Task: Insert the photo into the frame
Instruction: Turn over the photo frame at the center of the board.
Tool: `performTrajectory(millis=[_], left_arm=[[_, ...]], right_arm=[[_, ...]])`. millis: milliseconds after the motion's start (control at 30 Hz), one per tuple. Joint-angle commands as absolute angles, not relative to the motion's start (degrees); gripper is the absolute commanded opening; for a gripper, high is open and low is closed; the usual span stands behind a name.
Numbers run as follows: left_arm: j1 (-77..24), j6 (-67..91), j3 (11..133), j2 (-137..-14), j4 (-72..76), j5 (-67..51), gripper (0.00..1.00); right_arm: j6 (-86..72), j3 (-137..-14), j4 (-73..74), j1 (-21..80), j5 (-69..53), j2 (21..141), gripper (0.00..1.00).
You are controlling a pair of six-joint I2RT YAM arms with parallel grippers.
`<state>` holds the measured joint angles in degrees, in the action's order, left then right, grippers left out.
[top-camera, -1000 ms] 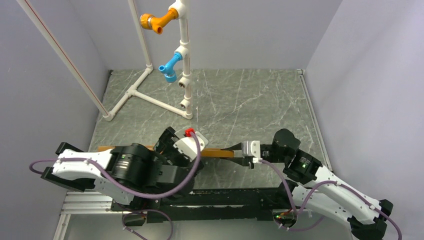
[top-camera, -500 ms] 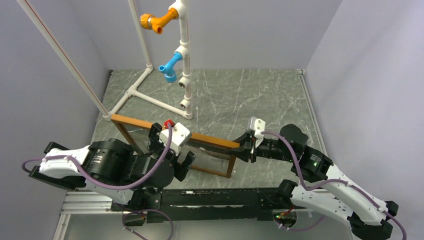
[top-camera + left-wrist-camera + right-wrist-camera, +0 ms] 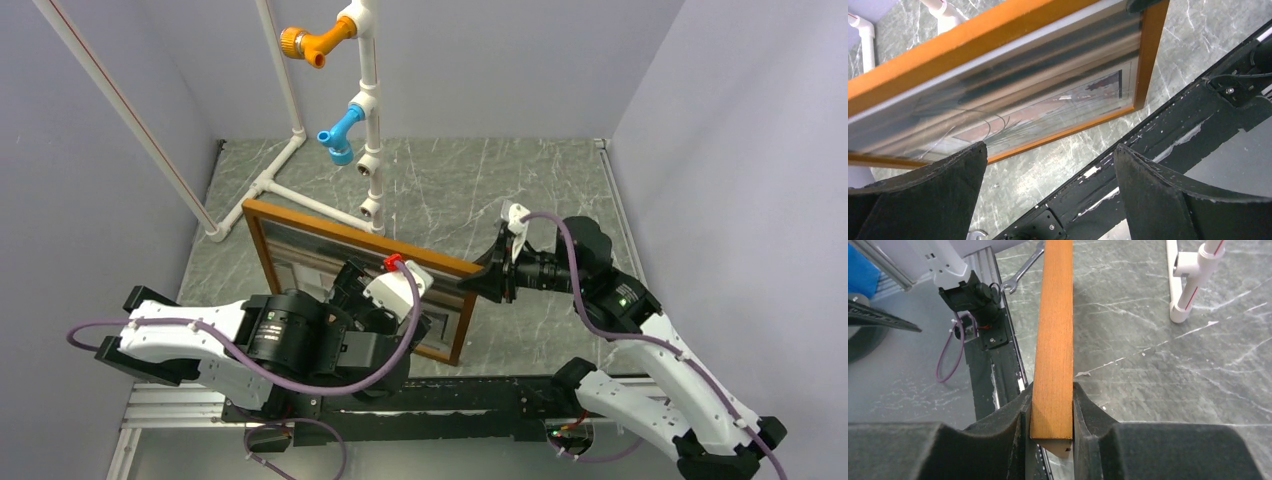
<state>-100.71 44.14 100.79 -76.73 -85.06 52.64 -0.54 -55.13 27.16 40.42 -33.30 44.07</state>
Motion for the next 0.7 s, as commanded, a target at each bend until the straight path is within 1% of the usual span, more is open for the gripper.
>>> performTrajectory(millis=[0, 100, 233, 400, 500, 667], left_arm=[[-98.4, 45.2, 100.5, -73.2, -83.1, 52.8, 0.99], [-95.2, 43.2, 96.5, -70.0, -77.5, 49.7, 0.99], [-91.4, 40.5, 91.6, -66.5, -69.6, 46.4, 0.99], [-86.7, 37.9, 87.3, -65.9, -64.1, 41.9, 0.99], [-84.1, 37.6, 85.5, -67.2, -62.7, 39.5, 0.99], [-80.0, 36.9, 82.0, -68.7, -59.5, 34.8, 0.99]], right_arm=[[-3.9, -55.1, 33.7, 33.9, -47.5, 49.9, 0.00], [-5.3, -55.2, 33.4, 32.4, -49.7, 53.5, 0.00], [-5.9, -54.6, 33.1, 29.8, -55.8, 57.5, 0.00], [-5.9, -54.4, 34.3, 27.3, -57.0, 61.2, 0.00], [-5.5, -55.1, 36.8, 26.5, -53.0, 64.5, 0.00], [-6.5, -56.8, 40.1, 25.5, -35.8, 70.8, 0.00]])
